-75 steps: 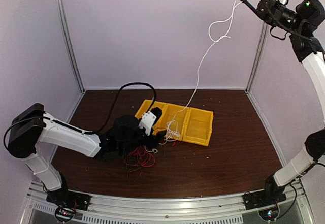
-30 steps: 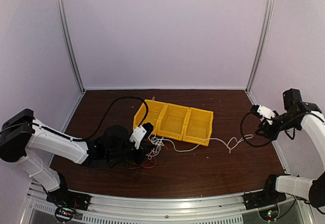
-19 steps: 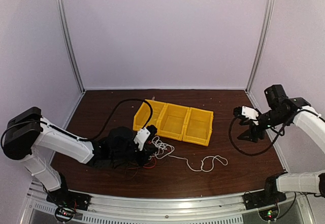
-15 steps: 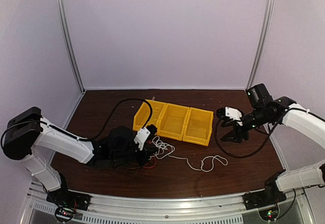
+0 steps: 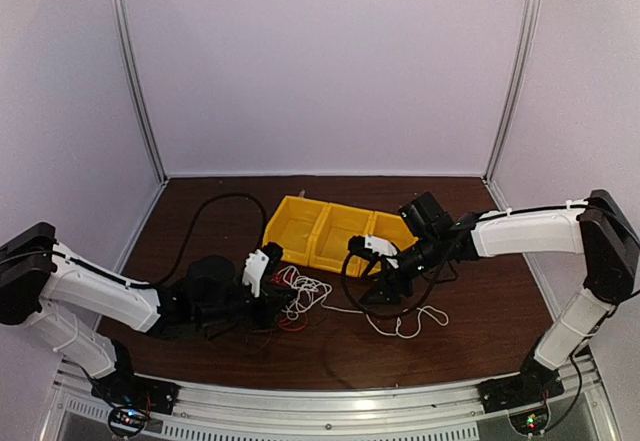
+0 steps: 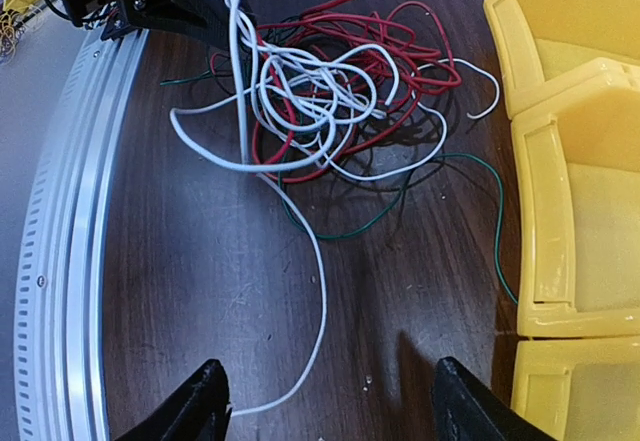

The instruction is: Untangle the cables

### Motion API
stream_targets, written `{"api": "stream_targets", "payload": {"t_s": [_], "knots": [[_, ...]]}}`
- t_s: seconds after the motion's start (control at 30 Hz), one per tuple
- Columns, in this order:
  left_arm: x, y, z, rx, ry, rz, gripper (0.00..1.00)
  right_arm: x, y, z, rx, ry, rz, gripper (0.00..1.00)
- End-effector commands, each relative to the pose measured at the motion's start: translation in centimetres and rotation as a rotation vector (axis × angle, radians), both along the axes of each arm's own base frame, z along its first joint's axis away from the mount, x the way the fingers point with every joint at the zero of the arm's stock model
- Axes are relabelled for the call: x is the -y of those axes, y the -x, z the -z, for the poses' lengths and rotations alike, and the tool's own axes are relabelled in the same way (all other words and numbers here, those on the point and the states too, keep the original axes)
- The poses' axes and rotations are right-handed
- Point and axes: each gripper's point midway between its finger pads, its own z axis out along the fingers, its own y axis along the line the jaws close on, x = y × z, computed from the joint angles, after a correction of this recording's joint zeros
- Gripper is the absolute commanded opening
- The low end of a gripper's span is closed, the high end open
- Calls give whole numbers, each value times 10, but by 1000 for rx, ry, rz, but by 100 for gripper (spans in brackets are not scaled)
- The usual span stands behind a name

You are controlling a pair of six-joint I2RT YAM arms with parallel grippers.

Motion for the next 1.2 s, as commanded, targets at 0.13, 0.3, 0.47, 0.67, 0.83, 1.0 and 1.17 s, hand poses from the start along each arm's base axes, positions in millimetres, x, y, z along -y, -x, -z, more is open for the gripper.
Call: {"api": "stream_targets", "payload": {"t_s": [0.13, 0.3, 0.47, 0.67, 0.83, 1.0, 1.17], "knots": [[-2, 0, -35, 17, 147, -34, 0, -59, 13, -9, -37, -94, -93, 73], [-7, 3, -44, 16, 191, -40, 0, -75, 16, -6, -84, -119, -115, 74], [-8, 5, -51, 7, 233, -37, 0, -81, 12, 0, -91, -139, -102, 82], [-8, 5, -58, 7, 260, -39, 0, -80, 12, 17, -110, -122, -73, 80], [-8, 5, -59, 13, 254, -40, 0, -75, 6, 31, -114, -78, -16, 63], [-9, 4, -59, 18, 255, -45, 0, -74, 2, 33, -91, -86, 3, 61], [-12, 4, -58, 16, 263, -53, 0, -74, -2, 40, -91, -63, 26, 35]]}}
